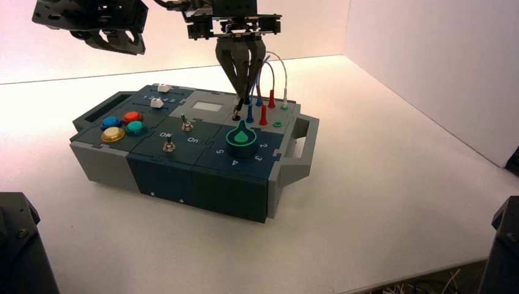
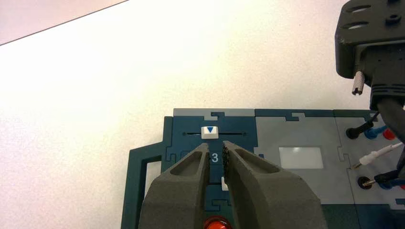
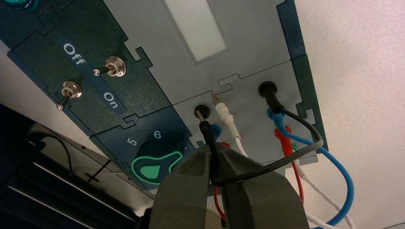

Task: Insert the black wire.

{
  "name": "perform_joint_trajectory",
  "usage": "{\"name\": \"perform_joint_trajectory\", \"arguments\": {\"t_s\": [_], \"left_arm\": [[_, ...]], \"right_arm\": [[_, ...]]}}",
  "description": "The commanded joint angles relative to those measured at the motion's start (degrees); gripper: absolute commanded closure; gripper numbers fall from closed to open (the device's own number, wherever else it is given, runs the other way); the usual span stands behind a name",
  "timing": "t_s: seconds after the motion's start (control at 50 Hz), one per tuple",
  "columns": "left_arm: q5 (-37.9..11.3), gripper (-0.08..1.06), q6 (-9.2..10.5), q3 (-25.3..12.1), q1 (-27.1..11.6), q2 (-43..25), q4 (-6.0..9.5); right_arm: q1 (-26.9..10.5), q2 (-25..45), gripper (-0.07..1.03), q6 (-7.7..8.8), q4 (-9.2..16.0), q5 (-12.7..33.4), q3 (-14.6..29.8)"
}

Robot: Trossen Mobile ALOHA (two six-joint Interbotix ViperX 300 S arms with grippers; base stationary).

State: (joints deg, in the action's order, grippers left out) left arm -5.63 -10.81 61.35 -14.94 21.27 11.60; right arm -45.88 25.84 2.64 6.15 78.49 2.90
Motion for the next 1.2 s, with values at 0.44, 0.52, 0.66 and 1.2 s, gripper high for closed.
{"name": "perform_joint_trajectory", "arguments": {"t_s": [0.44,0.52,0.66,1.2], "left_arm": [[0.62,0.8,-0.26,-1.14,-0.35,0.62,-0.09],[0.62,0.8,-0.26,-1.14,-0.35,0.62,-0.18],[0.62,0.8,-0.26,-1.23,-0.35,0.62,-0.09],[0.62,0.8,-0.26,-1.32,-0.35,0.35,-0.09]], "right_arm": [[0.09,-1.05,0.98,0.79,-0.79,1.93,3.78],[0.09,-0.97,0.98,0.79,-0.79,2.02,3.69],[0.09,-0.7,0.98,0.88,-0.79,2.02,3.6],[-0.09,0.18,0.98,0.88,-0.7,2.46,3.87]]}}
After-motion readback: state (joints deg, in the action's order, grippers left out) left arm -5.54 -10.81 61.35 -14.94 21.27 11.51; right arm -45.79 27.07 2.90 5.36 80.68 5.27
